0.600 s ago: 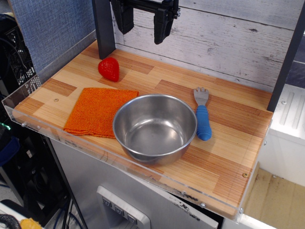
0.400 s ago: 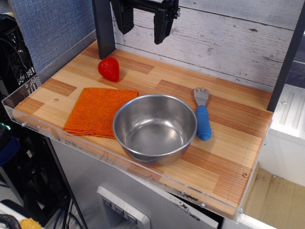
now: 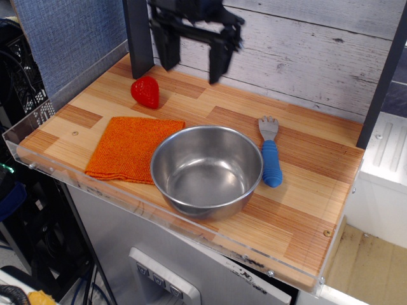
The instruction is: Take the silver vessel and place it on the orange cloth.
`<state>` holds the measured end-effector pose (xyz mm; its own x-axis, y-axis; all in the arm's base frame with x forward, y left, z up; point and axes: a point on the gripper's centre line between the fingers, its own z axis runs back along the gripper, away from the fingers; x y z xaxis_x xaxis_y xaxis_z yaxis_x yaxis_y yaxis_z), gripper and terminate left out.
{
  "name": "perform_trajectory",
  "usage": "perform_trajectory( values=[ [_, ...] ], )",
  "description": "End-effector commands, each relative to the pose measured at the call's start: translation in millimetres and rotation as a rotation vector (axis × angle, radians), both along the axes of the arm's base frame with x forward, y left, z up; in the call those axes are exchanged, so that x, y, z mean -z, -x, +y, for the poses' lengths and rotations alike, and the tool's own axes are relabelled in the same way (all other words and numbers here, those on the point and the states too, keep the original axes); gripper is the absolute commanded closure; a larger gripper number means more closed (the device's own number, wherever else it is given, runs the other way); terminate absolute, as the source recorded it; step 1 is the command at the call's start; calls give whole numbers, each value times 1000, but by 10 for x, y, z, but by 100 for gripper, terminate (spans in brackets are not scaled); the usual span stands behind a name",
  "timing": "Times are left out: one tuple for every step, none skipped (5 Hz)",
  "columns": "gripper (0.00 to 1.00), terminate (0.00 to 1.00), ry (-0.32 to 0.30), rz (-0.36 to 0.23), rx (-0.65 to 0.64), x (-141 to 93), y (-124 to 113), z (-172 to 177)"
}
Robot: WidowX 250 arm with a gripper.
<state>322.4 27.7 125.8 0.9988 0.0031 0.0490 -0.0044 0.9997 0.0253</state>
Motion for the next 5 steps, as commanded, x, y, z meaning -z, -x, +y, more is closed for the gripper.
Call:
perform_trajectory(
  values=[
    [0, 0, 37, -81, 88, -232, 425, -352],
    [0, 0, 75, -116, 162, -100, 628, -572],
    [0, 0, 79, -107, 209, 88, 676, -823],
    [0, 0, 56, -78, 240, 323, 677, -1038],
    [0, 0, 34, -34, 253, 547, 655, -1128]
  ],
)
